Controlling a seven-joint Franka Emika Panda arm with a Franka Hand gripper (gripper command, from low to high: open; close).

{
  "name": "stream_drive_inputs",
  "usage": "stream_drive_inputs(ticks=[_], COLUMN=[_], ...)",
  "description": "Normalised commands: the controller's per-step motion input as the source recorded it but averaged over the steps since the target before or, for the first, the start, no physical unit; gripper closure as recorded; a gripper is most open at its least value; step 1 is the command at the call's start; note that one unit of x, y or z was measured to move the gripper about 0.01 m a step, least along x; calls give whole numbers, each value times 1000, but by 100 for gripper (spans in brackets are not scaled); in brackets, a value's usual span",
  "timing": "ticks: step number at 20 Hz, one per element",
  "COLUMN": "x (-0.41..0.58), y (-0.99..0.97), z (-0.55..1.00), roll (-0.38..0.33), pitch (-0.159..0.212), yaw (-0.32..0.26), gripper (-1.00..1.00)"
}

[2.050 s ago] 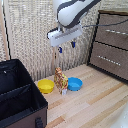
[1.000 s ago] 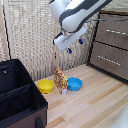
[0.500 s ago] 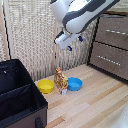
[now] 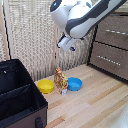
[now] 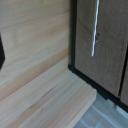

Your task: With caution, bring your gripper towards the upper drawer's hold. Grasp the drawer hold tightly with your gripper tool. Pull the drawer in your direction to reveal the contents of the top drawer.

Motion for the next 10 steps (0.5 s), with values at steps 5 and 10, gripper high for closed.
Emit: stream_drive_inputs(ticks=[5, 10], x=[5, 167], y=[-161, -149], z=[-62, 10], roll=[-323, -303], pitch=[-24, -44], yaw=[154, 111], gripper=[-100, -100])
